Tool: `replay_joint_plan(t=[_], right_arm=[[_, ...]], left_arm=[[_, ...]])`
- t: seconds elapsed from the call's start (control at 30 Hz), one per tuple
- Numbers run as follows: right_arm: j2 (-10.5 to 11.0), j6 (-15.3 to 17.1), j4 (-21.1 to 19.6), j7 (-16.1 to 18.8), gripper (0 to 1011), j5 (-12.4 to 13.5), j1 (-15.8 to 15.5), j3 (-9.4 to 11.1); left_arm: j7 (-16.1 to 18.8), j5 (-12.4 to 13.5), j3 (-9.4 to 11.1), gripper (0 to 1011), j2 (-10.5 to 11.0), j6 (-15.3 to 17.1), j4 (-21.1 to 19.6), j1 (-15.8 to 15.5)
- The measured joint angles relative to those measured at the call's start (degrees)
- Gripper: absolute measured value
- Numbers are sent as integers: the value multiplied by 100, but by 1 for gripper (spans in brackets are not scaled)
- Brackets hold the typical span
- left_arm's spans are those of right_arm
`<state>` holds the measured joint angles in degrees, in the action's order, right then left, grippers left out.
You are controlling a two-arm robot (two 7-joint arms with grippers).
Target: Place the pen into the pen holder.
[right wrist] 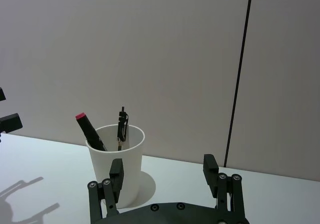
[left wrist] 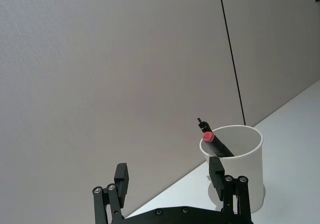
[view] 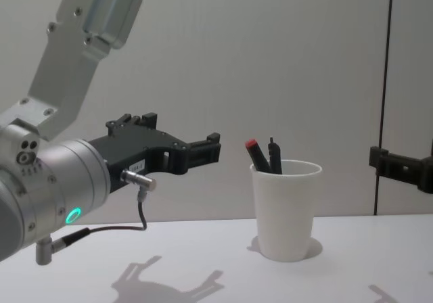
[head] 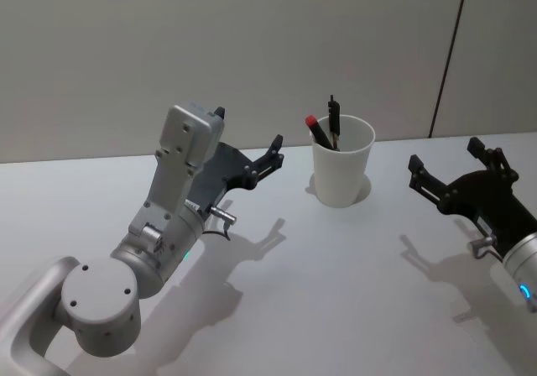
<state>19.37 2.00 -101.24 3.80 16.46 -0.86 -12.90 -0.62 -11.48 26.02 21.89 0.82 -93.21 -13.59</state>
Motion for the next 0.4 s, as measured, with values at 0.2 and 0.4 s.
replay_joint_plan(t=[0.2,0.4], right_arm=[[-3,0,0,0,1001,0,1,-2],[-4,-2,0,1,1002,0,2,-4]], left_arm=[[0,-1,0,1001,0,-3,2,0],[0,-1,0,1001,0,-3,3,0]])
